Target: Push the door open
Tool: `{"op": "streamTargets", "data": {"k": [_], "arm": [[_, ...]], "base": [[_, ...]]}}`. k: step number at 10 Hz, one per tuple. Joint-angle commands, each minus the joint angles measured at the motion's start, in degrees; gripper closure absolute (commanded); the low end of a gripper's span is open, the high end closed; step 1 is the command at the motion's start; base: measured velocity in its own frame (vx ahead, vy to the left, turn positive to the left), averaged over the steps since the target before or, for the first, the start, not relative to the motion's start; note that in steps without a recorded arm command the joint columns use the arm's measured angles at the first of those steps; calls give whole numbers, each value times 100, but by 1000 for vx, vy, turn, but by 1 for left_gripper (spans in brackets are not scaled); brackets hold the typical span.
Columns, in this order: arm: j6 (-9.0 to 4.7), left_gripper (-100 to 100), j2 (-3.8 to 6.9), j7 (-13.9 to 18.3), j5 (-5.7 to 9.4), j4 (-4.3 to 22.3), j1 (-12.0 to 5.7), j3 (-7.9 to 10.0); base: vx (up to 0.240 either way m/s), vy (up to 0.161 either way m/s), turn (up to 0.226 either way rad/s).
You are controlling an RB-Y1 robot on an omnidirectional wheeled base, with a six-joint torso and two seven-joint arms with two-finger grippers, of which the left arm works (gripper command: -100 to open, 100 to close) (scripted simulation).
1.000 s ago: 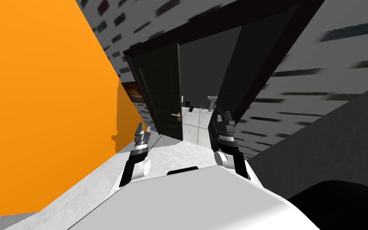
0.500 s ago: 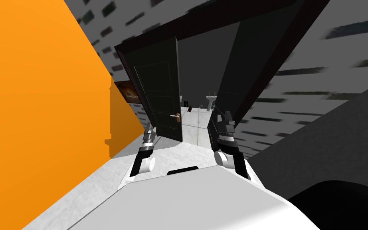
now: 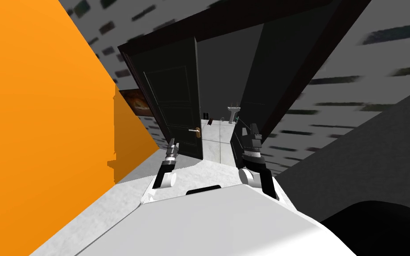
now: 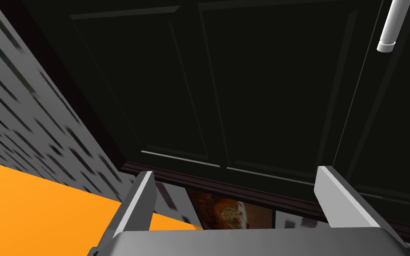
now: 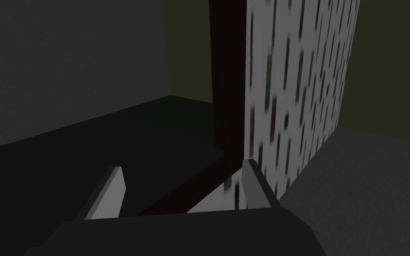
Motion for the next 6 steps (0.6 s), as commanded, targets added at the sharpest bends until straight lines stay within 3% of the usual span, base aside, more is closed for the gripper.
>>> {"op": "streamTargets", "data": {"k": [1, 6], "arm": [[51, -100, -8, 20, -17, 238, -110, -103], [228, -100, 41, 128, -27, 1045, -571, -325]], "base": [[97, 44, -69], [93, 47, -75]]}}
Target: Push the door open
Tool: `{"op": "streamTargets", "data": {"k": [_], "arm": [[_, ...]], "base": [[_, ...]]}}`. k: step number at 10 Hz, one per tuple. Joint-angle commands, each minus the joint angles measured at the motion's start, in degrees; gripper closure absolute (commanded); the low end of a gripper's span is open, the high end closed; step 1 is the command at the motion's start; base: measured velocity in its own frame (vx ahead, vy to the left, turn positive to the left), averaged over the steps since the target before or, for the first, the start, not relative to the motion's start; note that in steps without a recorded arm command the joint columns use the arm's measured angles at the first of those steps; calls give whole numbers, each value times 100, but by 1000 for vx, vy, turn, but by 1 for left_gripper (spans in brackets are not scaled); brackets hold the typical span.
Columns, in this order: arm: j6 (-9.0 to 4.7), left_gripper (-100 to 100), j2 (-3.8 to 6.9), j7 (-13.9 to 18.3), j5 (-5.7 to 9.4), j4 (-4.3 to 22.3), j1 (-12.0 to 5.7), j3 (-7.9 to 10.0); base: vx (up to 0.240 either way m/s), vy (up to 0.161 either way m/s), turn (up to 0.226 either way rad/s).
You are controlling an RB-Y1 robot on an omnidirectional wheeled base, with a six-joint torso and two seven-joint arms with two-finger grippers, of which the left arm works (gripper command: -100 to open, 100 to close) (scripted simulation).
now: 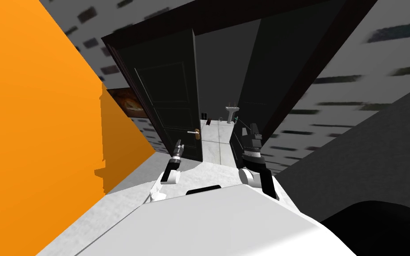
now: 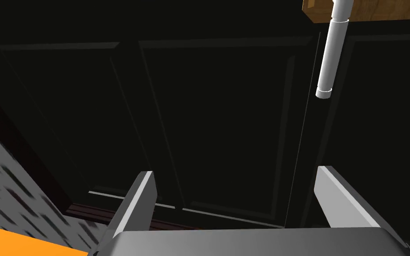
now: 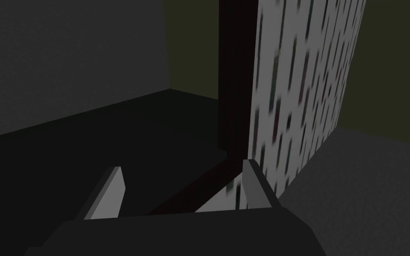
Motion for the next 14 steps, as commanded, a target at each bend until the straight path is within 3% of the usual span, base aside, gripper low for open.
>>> {"op": "streamTargets", "data": {"k": [1, 6, 14], "arm": [[91, -100, 17, 35, -4, 194, -111, -75], [247, -100, 54, 131, -12, 906, -518, -271], [450, -100, 96, 257, -24, 1837, -1051, -527]], "base": [[85, 48, -71], [94, 48, -65], [85, 46, -56]]}}
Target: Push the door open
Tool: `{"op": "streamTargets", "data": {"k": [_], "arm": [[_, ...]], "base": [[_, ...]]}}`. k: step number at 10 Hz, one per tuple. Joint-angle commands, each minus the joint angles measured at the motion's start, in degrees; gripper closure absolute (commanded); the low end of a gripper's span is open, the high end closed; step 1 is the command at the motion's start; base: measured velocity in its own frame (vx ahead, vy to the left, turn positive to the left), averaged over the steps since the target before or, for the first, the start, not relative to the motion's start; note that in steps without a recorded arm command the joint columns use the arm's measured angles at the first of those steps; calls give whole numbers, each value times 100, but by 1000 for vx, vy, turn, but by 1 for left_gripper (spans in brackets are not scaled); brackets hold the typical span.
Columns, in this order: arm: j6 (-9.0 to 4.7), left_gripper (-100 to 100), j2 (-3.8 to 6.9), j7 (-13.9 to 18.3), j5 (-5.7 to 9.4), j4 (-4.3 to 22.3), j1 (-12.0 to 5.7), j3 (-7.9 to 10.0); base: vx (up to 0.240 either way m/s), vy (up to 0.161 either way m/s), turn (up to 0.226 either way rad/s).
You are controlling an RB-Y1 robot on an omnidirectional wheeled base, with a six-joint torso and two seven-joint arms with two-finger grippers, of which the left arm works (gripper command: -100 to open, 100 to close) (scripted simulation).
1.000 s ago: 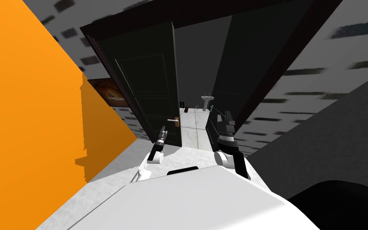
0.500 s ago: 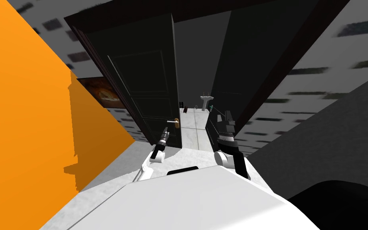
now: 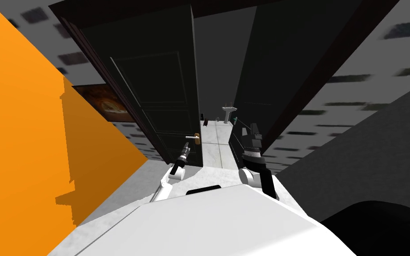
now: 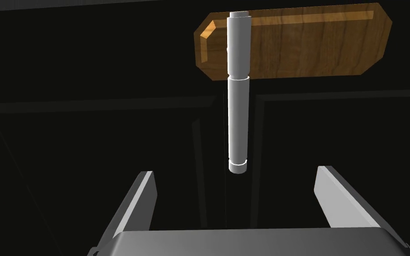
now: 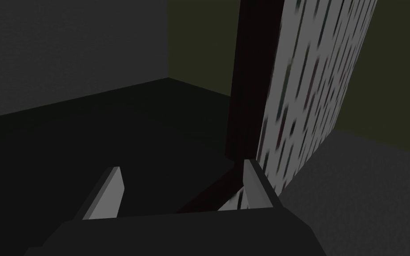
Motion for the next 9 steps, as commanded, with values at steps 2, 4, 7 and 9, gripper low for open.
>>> {"op": "streamTargets", "data": {"k": [2, 4, 7, 9], "arm": [[36, -100, 3, 11, -3, 83, -51, -32], [30, -100, -16, 4, -3, 155, -93, 2], [6, -100, -48, -13, -4, 263, -154, 64], [-10, -100, -67, -23, -4, 328, -192, 102]], "base": [[58, 40, -34], [161, -15, -29], [186, -54, -27], [191, -33, -27]]}}
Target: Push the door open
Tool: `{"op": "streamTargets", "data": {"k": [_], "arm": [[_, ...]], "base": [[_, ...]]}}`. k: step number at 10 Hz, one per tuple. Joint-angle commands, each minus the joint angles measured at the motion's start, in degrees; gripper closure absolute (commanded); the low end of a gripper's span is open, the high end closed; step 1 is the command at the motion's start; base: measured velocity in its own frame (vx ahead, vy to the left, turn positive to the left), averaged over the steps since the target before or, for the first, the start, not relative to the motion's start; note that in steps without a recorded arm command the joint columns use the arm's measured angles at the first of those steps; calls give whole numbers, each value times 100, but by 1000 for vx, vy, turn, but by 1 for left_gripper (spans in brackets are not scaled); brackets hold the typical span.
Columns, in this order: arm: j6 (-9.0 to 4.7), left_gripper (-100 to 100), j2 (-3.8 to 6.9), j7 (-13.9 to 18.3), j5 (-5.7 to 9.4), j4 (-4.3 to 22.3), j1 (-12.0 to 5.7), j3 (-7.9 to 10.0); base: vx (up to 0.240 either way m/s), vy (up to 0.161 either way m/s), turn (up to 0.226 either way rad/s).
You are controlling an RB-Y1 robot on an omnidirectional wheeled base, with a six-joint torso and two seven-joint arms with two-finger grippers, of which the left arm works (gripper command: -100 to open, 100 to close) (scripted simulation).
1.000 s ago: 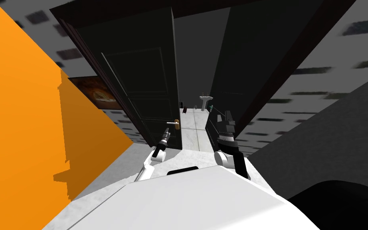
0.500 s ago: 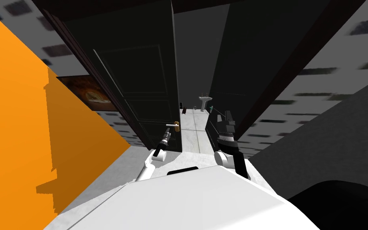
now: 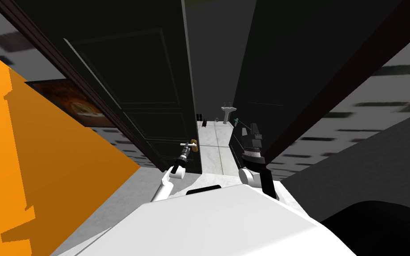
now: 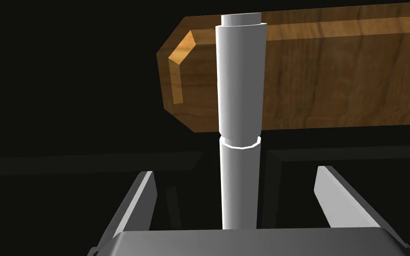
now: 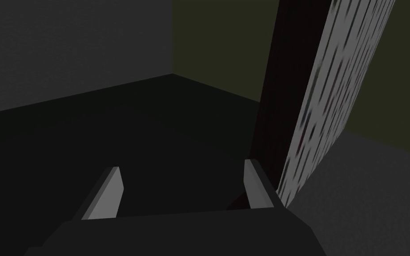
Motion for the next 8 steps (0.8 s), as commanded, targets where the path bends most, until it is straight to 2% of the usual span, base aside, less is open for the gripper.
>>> {"op": "streamTargets", "data": {"k": [1, 2, 3, 8], "arm": [[-7, -100, -12, -7, 0, 40, -24, 27], [-5, -100, -8, -4, 0, 27, -17, 17], [-5, 100, -8, -4, 0, 27, -17, 17], [-5, 100, -8, -4, 0, 27, -17, 17]], "base": [[201, -7, -21], [90, -5, -1], [-13, 1, 3], [-8, 2, -4]]}}
